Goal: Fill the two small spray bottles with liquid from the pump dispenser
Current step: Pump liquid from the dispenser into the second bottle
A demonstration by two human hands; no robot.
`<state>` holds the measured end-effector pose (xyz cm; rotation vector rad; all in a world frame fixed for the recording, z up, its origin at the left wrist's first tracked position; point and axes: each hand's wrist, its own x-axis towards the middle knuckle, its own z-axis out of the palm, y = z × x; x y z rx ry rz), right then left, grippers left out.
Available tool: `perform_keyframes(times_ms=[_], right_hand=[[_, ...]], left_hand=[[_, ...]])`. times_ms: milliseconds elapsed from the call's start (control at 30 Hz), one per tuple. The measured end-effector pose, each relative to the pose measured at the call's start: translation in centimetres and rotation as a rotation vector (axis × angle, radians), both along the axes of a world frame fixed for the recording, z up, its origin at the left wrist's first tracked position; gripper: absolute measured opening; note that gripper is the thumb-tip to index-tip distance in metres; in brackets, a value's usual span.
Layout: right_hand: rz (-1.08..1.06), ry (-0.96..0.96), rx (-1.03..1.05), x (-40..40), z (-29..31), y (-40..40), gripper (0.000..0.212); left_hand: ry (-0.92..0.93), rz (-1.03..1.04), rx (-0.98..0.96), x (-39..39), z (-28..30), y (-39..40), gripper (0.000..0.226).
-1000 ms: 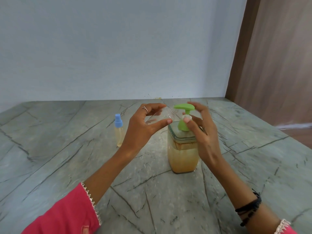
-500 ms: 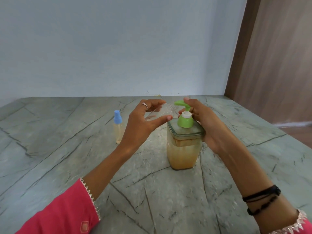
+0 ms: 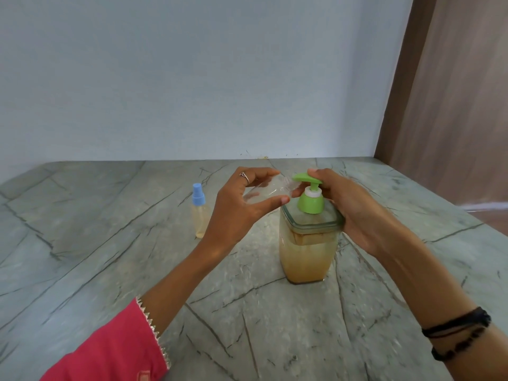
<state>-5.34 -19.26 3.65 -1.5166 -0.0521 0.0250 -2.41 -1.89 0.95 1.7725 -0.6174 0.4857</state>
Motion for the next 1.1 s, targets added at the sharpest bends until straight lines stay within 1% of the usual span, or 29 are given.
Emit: perform_keyframes(times_ms=[67, 167, 433, 533, 667, 767, 900, 967, 1100], right_hand=[[0.032, 0.014, -0.038, 0.0, 0.2, 0.0, 0.031], [0.021, 0.048, -0.054, 0.0, 0.4, 0.2, 0.034], [0.013, 0.089, -0.015, 0.1, 0.5, 0.4, 0.037], [0.020, 0.108, -0.001, 0.4, 0.5, 0.3, 0.032], [-0.007, 0.103, 0.027, 1.1, 0.6, 0.1, 0.020], [-0.027, 0.082, 0.013, 1.2, 0.5, 0.1, 0.017], [-0.025, 0.026, 0.042, 0.9, 0.0, 0.5, 0.022], [-0.024, 0.026, 0.070, 0.7, -0.2, 0.6, 0.025], [0.011, 0.044, 0.040, 0.4, 0.0, 0.5, 0.032]], left_hand=[[-0.003, 0.007, 0.000, 0.0, 0.0, 0.0, 0.039], [0.000, 0.005, -0.012, -0.2, 0.1, 0.0, 0.040], [0.006, 0.009, -0.021, -0.2, 0.0, 0.0, 0.042], [0.013, 0.008, -0.026, -0.2, 0.0, 0.0, 0.042], [0.023, 0.005, -0.023, 0.0, -0.1, 0.1, 0.043], [0.026, 0.004, -0.019, 0.0, -0.1, 0.1, 0.043], [0.029, 0.009, -0.015, -0.1, 0.0, 0.1, 0.044], [0.030, 0.010, -0.018, -0.1, -0.1, 0.1, 0.044], [0.031, 0.005, -0.027, -0.3, 0.1, 0.1, 0.042]])
